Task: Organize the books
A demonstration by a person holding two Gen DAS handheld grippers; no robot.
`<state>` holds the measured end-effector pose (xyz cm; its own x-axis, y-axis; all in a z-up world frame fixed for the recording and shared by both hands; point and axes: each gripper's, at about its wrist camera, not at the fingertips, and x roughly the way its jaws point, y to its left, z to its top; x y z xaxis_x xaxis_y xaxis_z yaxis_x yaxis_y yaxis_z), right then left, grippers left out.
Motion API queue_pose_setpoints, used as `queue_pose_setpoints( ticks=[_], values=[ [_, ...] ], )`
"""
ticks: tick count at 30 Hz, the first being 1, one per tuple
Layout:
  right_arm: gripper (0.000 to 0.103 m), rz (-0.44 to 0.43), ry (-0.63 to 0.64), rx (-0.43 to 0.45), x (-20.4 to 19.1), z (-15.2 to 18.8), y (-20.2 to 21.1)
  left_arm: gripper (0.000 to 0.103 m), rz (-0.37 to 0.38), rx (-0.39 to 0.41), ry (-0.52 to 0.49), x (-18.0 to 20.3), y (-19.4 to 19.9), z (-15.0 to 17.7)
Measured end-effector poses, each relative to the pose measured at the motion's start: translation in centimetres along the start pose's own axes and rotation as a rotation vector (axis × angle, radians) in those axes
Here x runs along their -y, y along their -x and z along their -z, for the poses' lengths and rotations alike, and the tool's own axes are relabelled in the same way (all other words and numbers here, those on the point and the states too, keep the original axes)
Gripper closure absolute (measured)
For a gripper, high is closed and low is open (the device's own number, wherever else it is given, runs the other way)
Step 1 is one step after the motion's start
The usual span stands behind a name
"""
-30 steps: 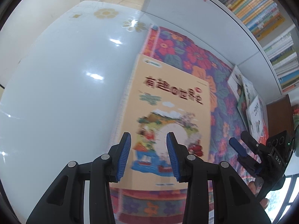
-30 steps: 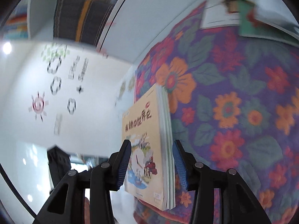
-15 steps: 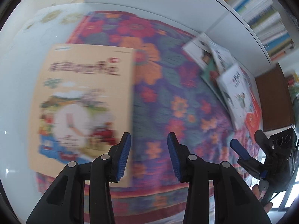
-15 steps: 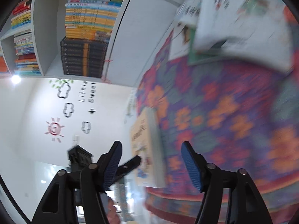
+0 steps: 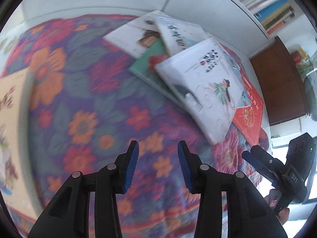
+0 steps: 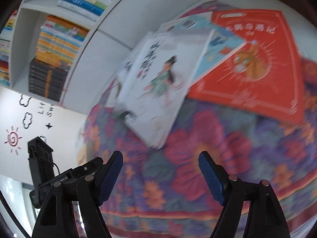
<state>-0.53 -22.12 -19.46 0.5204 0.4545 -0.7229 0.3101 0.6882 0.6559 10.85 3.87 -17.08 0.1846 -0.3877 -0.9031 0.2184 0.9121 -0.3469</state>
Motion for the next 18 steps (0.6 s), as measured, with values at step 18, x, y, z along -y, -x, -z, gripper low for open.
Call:
queue_pose_setpoints(
  ticks=[18],
  values=[
    [0.024, -0.086, -0.152, -0.018, 3.2, -6.5, -4.4, 0.056, -0.073, 0.050, -0.090, 4.0, -7.3, -11.6]
  ],
)
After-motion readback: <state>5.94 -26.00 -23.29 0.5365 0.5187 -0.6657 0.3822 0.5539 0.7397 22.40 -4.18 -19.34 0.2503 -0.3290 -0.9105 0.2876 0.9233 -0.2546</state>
